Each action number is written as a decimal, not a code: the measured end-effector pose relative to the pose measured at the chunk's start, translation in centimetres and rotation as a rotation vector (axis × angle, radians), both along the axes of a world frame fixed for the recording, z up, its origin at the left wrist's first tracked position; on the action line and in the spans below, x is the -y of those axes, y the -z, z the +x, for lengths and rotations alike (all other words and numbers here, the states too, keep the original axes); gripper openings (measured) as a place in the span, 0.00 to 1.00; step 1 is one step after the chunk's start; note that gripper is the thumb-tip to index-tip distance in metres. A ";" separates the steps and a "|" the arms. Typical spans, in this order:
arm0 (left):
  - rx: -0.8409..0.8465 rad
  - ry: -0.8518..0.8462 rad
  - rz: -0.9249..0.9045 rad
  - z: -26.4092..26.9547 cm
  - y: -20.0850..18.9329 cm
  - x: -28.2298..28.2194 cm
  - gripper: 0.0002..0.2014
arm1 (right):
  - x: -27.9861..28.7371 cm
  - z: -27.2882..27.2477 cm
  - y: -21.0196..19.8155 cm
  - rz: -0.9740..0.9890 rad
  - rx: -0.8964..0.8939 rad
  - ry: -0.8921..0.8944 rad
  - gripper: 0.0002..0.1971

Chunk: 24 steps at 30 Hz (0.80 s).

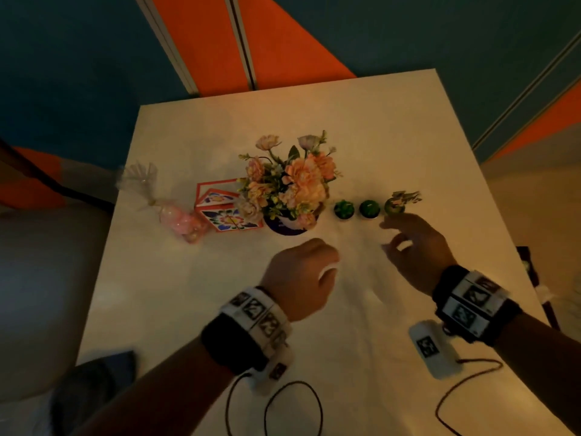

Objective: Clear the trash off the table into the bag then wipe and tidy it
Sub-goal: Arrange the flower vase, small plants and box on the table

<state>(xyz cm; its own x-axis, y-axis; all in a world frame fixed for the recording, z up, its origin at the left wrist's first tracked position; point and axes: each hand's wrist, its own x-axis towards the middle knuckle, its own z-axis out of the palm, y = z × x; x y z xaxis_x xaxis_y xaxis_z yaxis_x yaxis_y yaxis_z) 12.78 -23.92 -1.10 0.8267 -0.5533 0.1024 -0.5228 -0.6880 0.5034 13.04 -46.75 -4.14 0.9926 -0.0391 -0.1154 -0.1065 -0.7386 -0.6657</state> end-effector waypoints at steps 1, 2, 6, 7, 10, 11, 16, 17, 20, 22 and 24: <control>-0.037 -0.007 0.024 0.4 0.9 1.4 0.13 | -0.2 0.7 -0.1 -0.065 -0.013 -0.071 0.18; -0.079 -0.031 0.056 0.9 1.5 2.6 0.17 | -0.4 1.4 -0.1 -0.128 -0.043 -0.139 0.22; -0.244 -0.149 0.240 3.4 3.7 6.0 0.30 | -1.6 3.4 -0.3 -0.332 -0.152 -0.325 0.32; -0.243 -0.173 0.249 4.0 4.1 6.5 0.31 | -1.7 3.9 -0.4 -0.353 -0.188 -0.341 0.35; -0.201 -0.220 0.264 5.5 5.1 7.4 0.30 | -1.9 5.0 -0.5 -0.418 -0.257 -0.380 0.39; -0.187 -0.232 0.289 5.9 5.4 7.6 0.30 | -2.0 5.4 -0.5 -0.447 -0.272 -0.397 0.39; -0.220 -0.284 0.282 7.3 6.8 8.4 0.28 | -2.1 6.7 -0.9 -0.569 -0.338 -0.455 0.34; -0.221 -0.287 0.282 7.5 7.0 8.5 0.27 | -2.1 6.9 -0.9 -0.579 -0.345 -0.462 0.34; -0.200 -0.301 0.303 7.6 7.2 8.6 0.25 | -2.1 7.2 -0.7 -0.587 -0.339 -0.474 0.32; -0.193 -0.311 0.307 7.6 7.2 8.7 0.23 | -2.2 7.3 -0.6 -0.591 -0.322 -0.480 0.30; -0.191 -0.316 0.305 7.6 7.2 8.7 0.21 | -2.2 7.4 -0.5 -0.588 -0.312 -0.474 0.27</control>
